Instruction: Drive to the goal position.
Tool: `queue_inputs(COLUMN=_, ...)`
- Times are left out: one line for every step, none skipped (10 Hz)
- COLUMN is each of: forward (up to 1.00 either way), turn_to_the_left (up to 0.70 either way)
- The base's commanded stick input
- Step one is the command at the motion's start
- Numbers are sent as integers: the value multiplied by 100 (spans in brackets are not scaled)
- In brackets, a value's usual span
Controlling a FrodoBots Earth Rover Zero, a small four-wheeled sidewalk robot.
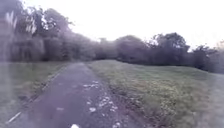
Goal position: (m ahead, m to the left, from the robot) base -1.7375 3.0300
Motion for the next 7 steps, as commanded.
queue_inputs(forward=0, turn_to_the_left=85)
queue_inputs(forward=0, turn_to_the_left=85)
queue_inputs(forward=0, turn_to_the_left=85)
queue_inputs(forward=0, turn_to_the_left=85)
queue_inputs(forward=0, turn_to_the_left=85)
queue_inputs(forward=0, turn_to_the_left=85)
queue_inputs(forward=0, turn_to_the_left=85)
